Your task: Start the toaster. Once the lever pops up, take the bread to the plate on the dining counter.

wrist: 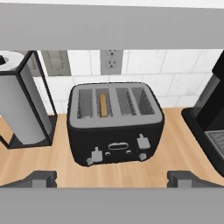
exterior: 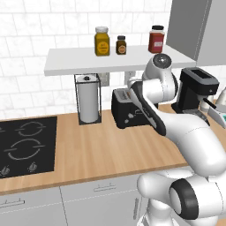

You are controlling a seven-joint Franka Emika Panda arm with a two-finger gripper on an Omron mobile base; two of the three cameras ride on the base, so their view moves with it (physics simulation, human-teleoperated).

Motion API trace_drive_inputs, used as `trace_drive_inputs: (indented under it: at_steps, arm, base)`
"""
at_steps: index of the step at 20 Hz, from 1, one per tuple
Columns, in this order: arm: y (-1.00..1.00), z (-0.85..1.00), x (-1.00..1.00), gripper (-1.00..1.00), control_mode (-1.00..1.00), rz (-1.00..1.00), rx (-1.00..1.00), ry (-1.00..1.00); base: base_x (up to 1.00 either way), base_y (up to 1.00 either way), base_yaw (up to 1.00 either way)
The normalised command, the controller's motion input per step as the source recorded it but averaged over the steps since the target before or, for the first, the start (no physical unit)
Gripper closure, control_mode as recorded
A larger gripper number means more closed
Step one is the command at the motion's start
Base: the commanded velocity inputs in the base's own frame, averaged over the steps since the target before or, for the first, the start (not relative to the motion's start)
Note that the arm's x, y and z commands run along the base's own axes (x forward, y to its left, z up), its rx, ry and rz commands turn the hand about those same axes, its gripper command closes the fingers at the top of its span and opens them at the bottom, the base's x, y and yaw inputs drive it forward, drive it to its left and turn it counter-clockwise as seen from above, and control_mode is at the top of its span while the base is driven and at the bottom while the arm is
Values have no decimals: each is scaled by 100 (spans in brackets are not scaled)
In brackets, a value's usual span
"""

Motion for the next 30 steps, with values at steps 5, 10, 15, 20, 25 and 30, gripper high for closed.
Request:
trace_drive_inputs:
  at_steps: [5,10,15,20,25,30]
  arm:
    - [0,0,0,-100,-100,0,0,0]
    - [0,0,0,-100,-100,0,0,0]
    - [0,0,0,-100,-100,0,0,0]
    - [0,0,0,-100,-100,0,0,0]
    - [0,0,0,-100,-100,0,0,0]
    - [0,0,0,-100,-100,0,0,0]
  base:
    - [0,0,0]
    - [0,0,0]
    - [0,0,0]
    - [0,0,0]
    - [0,0,0]
    - [0,0,0]
